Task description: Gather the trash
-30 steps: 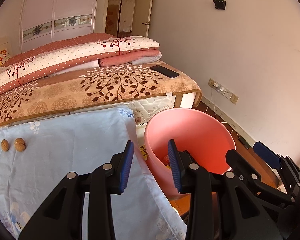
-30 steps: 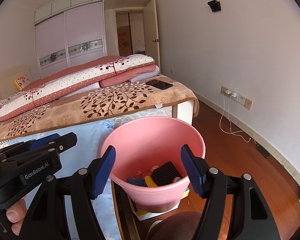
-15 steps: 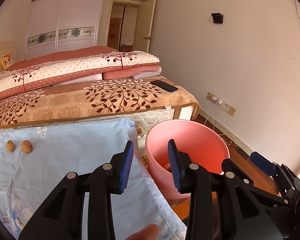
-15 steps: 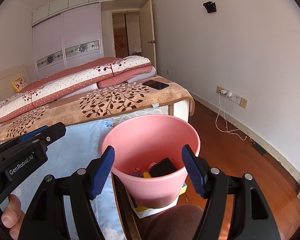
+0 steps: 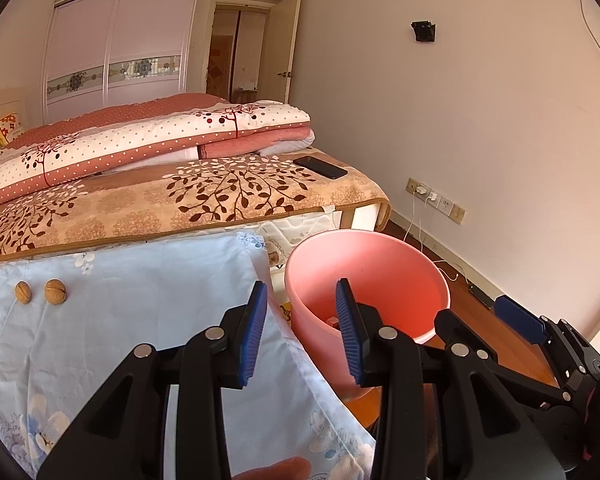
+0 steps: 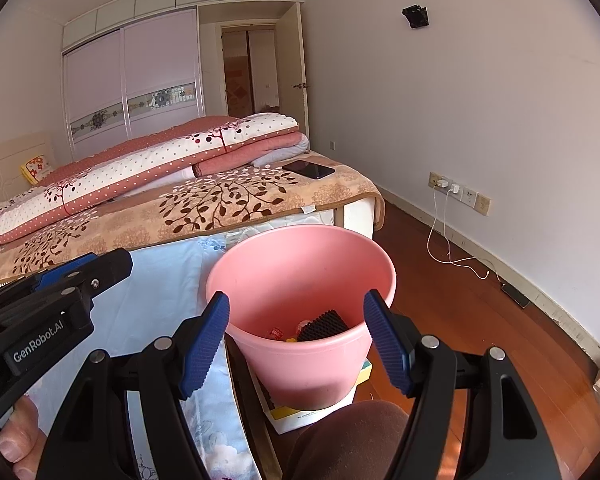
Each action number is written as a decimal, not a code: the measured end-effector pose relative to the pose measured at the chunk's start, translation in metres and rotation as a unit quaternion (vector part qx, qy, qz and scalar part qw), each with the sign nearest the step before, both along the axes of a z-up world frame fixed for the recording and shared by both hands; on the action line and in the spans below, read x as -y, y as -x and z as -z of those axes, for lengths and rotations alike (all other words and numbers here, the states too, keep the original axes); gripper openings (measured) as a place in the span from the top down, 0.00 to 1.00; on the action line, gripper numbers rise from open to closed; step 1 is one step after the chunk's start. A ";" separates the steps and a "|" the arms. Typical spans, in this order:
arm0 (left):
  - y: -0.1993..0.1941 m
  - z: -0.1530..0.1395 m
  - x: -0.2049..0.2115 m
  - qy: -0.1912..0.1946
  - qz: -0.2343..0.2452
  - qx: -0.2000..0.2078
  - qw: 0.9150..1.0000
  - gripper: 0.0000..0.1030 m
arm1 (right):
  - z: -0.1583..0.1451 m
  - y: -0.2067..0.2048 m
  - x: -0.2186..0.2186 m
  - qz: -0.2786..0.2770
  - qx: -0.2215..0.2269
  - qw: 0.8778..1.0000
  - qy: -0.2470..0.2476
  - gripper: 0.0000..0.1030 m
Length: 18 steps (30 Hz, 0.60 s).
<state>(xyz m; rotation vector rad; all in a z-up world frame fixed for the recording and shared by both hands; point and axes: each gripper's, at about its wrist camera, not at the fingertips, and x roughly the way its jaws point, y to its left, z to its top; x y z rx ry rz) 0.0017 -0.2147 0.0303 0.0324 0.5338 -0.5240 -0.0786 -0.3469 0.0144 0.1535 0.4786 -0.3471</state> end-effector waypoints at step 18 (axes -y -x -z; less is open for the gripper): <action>0.005 0.002 -0.007 0.001 0.000 -0.001 1.000 0.65 | 0.002 0.004 -0.006 0.000 -0.001 1.000 0.002 0.34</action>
